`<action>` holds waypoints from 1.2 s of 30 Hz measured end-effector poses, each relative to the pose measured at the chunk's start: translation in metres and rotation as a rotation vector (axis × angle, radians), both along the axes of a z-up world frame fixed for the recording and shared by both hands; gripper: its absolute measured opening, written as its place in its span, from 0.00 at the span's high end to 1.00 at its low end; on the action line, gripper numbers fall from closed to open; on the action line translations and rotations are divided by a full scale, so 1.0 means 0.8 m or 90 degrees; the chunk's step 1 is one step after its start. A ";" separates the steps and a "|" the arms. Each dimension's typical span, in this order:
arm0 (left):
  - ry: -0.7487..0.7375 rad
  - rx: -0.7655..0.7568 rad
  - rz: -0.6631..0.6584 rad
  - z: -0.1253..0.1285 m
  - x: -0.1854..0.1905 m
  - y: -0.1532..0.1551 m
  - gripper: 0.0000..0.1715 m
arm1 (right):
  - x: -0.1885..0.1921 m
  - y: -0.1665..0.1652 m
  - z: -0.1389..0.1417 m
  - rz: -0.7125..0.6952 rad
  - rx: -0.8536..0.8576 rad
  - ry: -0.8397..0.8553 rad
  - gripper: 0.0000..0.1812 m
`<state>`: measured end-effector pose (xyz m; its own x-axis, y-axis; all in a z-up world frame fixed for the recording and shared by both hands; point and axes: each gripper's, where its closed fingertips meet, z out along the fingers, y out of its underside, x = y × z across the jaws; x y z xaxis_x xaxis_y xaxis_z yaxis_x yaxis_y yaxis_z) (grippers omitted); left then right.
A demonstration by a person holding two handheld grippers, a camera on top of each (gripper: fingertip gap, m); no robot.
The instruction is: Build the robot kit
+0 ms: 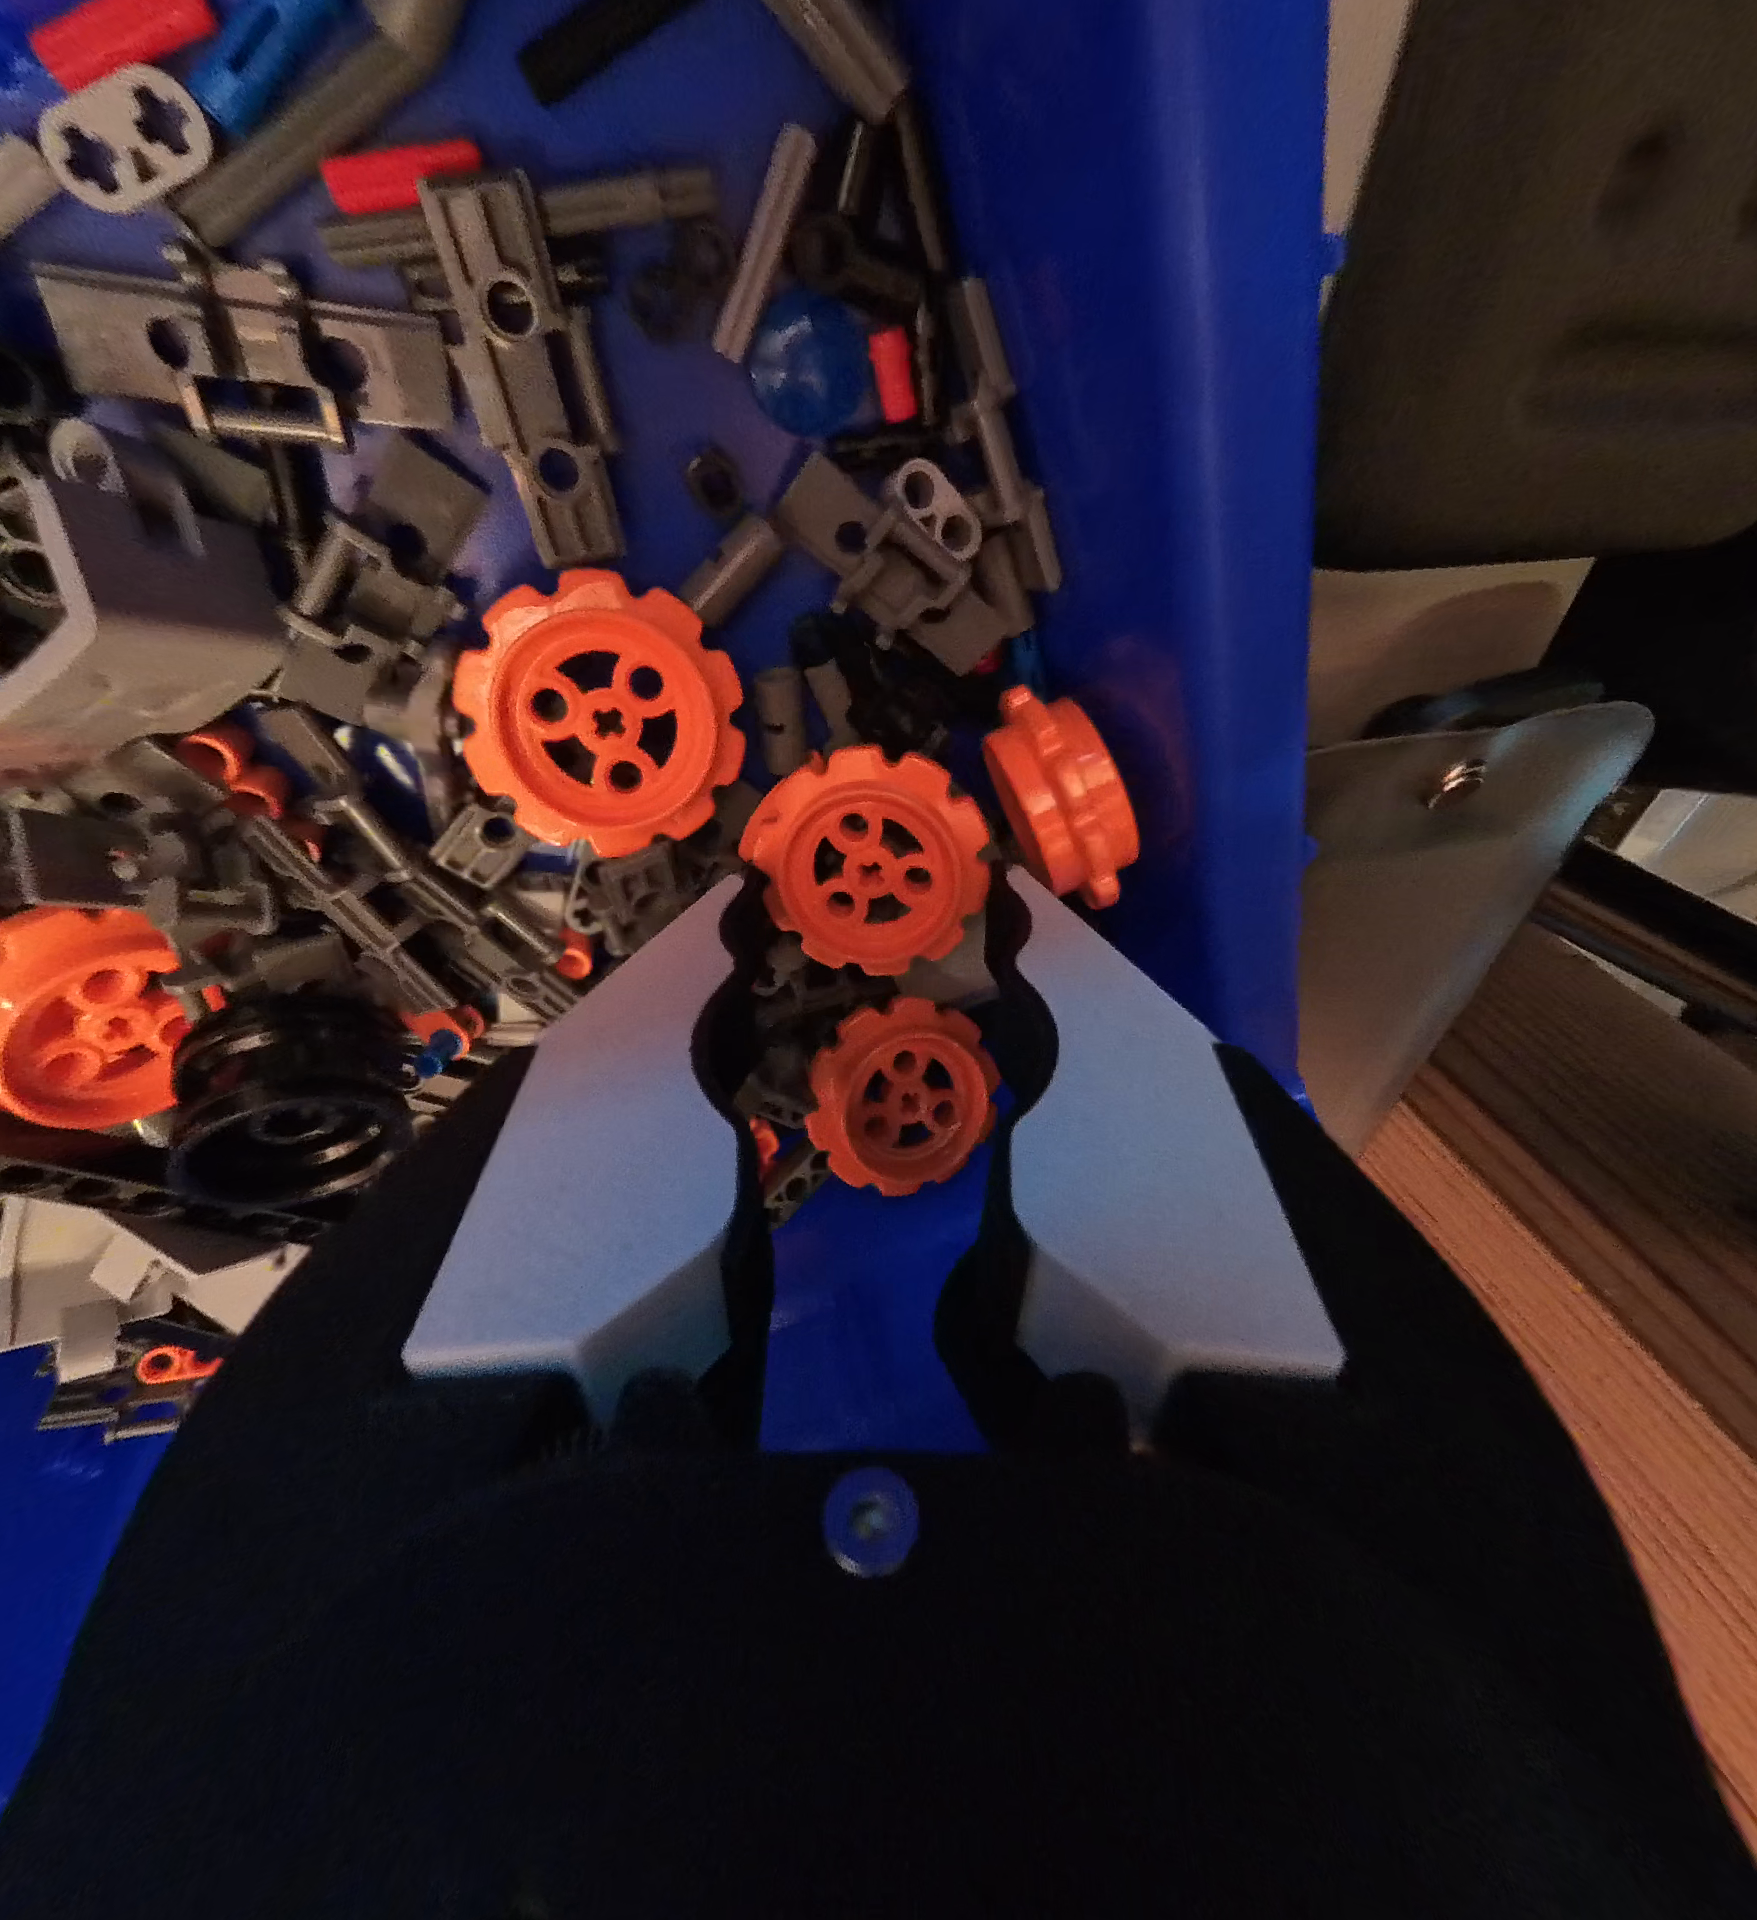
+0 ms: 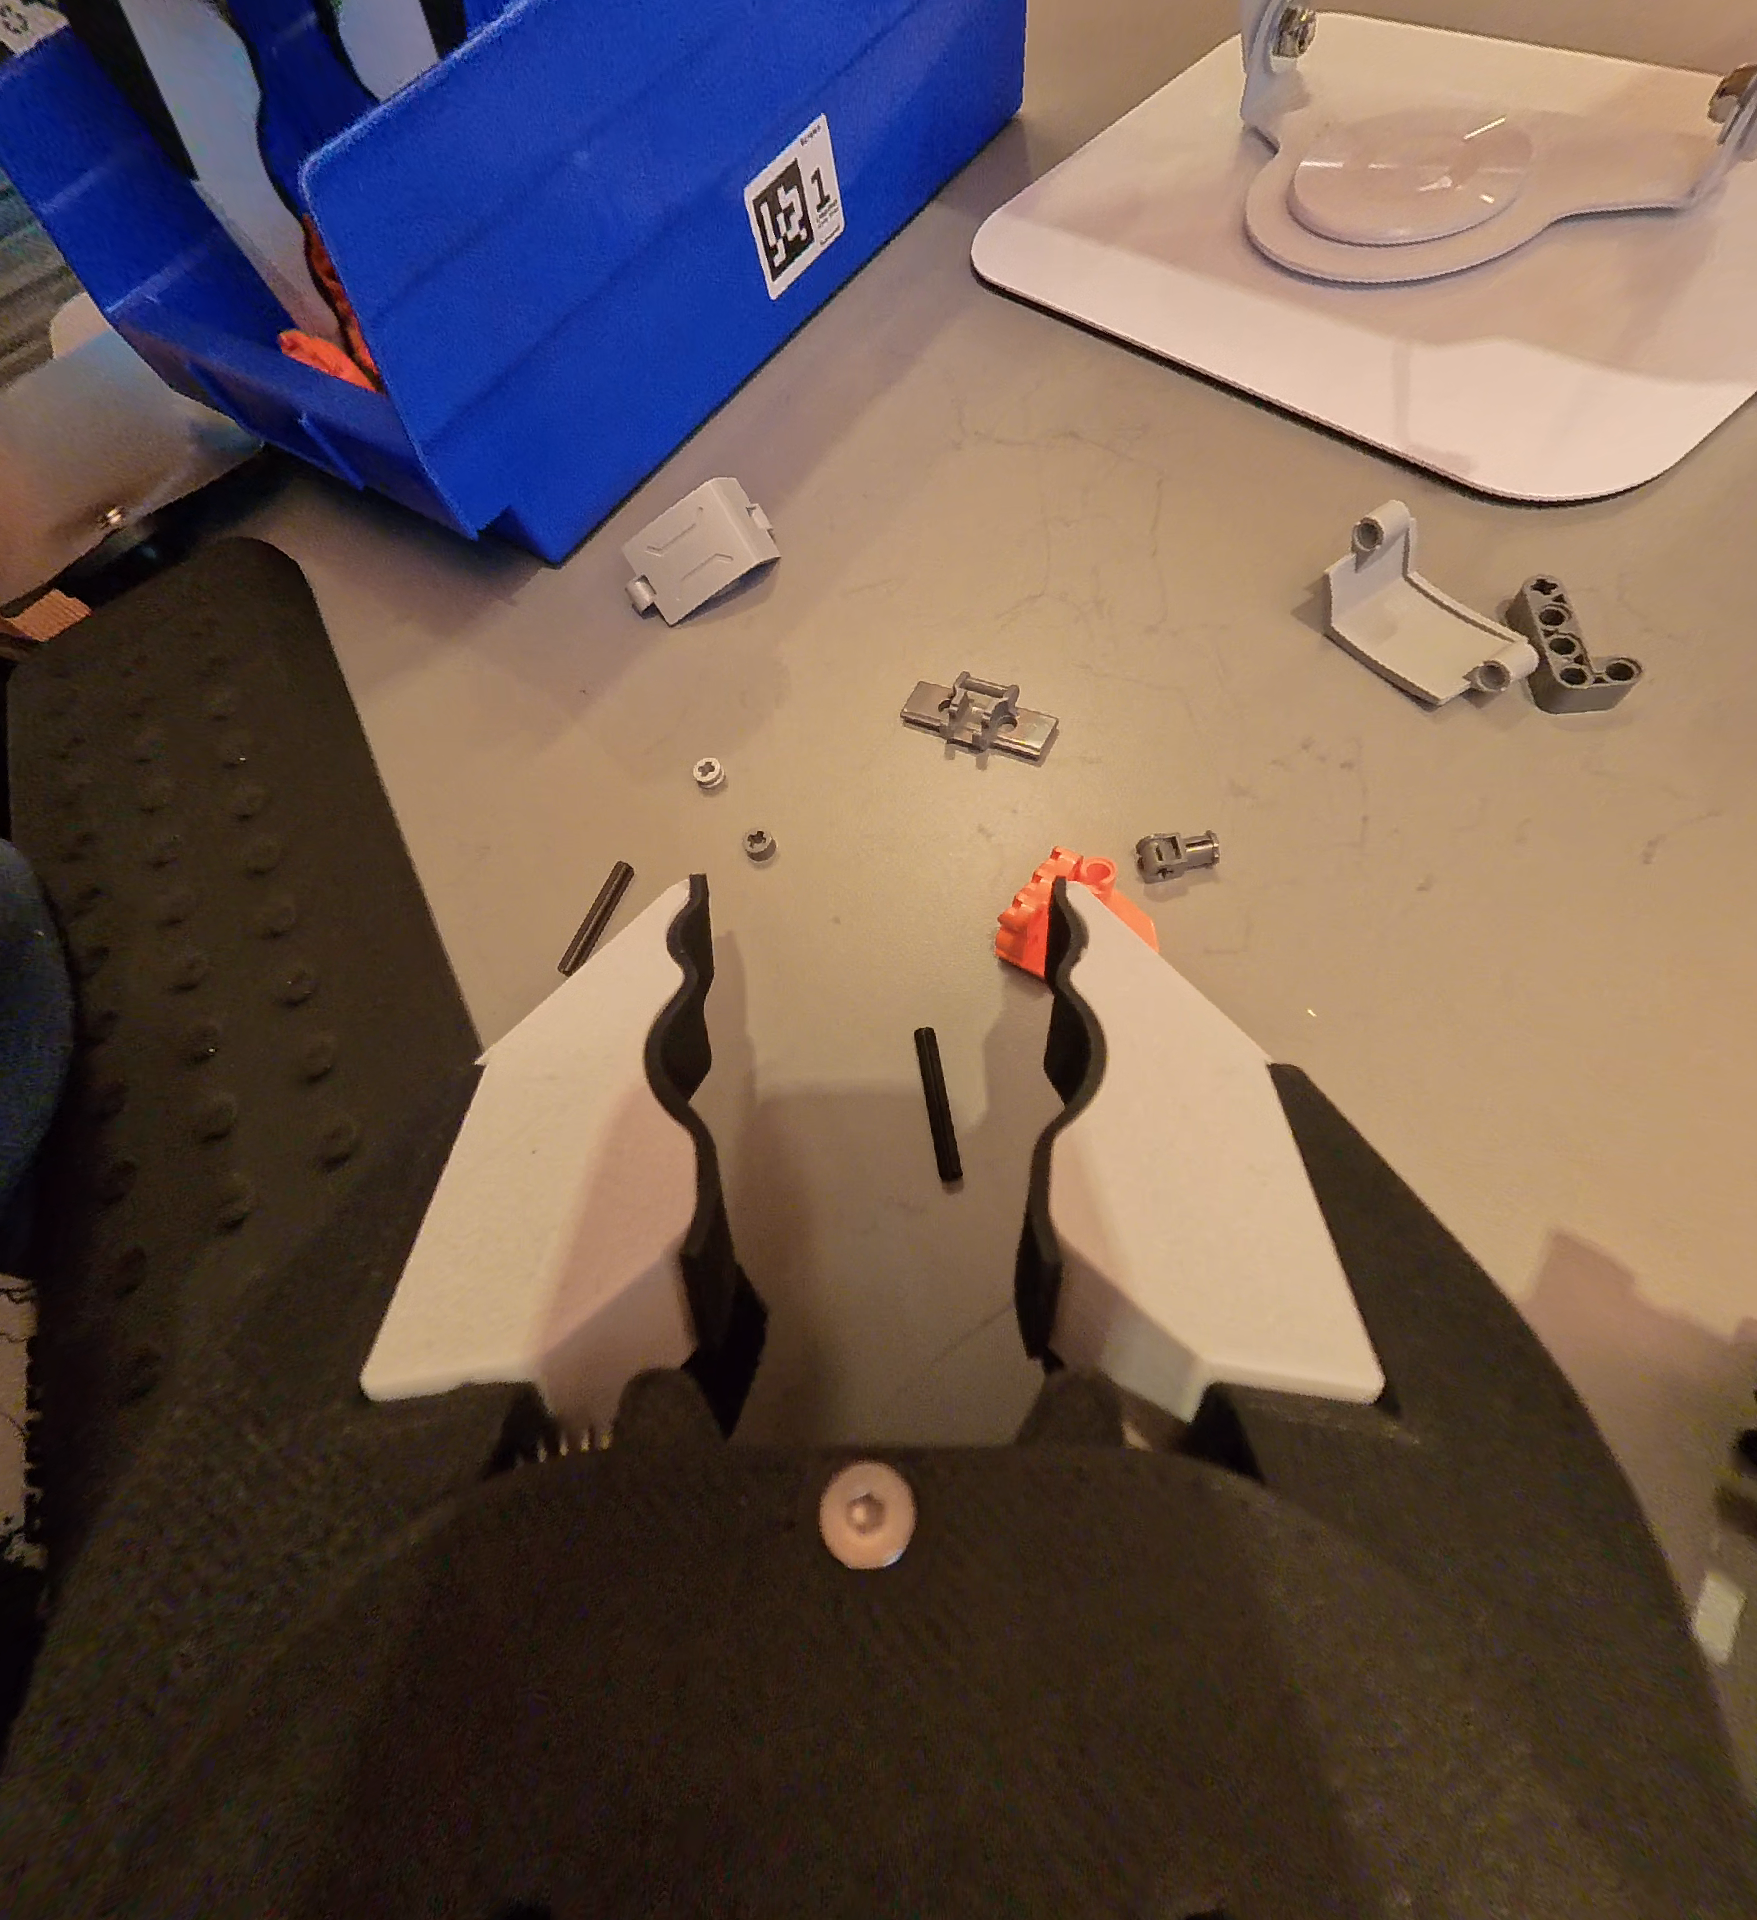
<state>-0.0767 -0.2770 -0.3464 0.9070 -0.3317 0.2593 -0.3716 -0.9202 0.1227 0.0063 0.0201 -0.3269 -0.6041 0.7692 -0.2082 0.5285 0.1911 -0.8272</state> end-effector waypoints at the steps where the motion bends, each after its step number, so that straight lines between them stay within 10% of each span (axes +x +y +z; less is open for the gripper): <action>1: -0.003 -0.002 0.006 0.000 -0.002 0.001 0.77 | 0.000 0.000 0.000 0.000 0.000 0.000 0.66; 14: 0.033 0.162 0.128 0.030 -0.076 0.072 0.77 | 0.000 0.000 -0.001 0.001 0.004 -0.001 0.66; 30: 0.051 -0.078 0.040 0.023 -0.024 -0.043 0.50 | 0.000 0.000 0.000 0.001 0.002 0.001 0.65; 36: 0.138 -0.078 0.015 0.002 -0.046 -0.045 0.67 | 0.000 -0.001 0.000 0.002 0.003 0.003 0.65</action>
